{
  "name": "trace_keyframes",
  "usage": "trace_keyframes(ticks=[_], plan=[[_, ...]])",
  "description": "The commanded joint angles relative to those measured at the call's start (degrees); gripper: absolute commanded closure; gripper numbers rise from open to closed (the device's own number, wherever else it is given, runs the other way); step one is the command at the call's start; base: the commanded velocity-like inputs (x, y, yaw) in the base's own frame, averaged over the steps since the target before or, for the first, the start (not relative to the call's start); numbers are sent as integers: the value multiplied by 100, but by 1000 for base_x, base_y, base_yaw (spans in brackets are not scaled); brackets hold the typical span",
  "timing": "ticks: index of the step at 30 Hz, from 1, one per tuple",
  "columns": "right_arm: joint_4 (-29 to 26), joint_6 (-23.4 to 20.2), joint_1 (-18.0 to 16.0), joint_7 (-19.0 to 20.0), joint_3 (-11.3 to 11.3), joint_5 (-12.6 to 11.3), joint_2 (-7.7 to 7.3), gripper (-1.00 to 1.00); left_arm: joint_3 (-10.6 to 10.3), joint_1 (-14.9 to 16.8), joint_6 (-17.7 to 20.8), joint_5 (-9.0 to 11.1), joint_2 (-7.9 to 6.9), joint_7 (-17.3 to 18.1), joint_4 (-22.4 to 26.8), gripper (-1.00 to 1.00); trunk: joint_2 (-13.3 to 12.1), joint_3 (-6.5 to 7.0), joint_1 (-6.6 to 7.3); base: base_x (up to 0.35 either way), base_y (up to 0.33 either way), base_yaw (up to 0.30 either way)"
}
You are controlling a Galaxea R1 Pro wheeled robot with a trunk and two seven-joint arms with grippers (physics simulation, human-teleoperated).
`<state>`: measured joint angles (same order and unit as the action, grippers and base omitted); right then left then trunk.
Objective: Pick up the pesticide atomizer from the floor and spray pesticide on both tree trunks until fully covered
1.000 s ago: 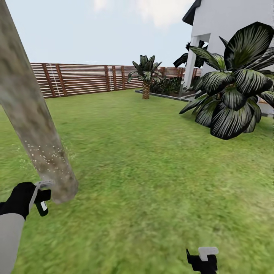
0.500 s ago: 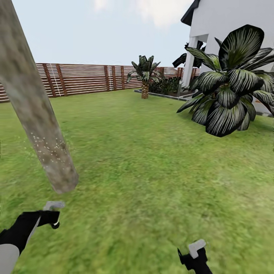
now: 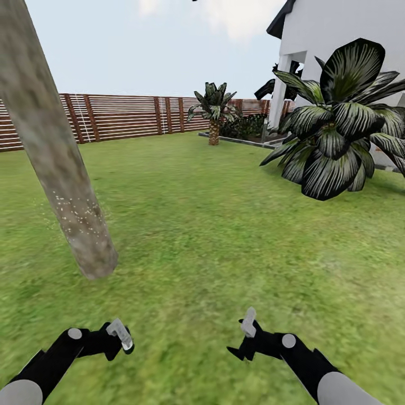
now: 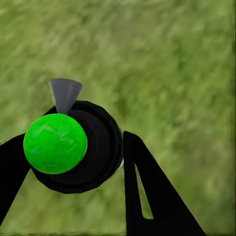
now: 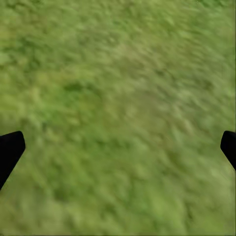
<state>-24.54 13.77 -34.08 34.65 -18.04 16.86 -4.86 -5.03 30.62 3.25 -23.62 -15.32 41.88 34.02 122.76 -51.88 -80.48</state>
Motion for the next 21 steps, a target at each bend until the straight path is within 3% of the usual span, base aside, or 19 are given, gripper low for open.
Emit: trace_keyframes(ticks=[1,9,14,20,21], plan=[[-4,38,-3,-7,-2,60,31,-100,-10,-32,35,11,-17,17,9,100,2,-5,1,0,0,0],[-13,25,-2,17,-21,112,291,-100,-88,-101,-30,-117,132,30,-97,100,2,-5,1,0,0,0],[-70,29,-2,34,-184,99,453,-100,-251,-97,-192,-208,171,107,-92,100,2,-5,1,0,0,0],[-193,29,-2,140,-379,98,648,-100,-447,-58,-386,-353,361,301,-22,100,2,-5,1,0,0,0],[-476,29,-2,515,-610,95,789,-100,-847,-51,-458,-498,472,830,-21,100,2,-5,1,0,0,0]])
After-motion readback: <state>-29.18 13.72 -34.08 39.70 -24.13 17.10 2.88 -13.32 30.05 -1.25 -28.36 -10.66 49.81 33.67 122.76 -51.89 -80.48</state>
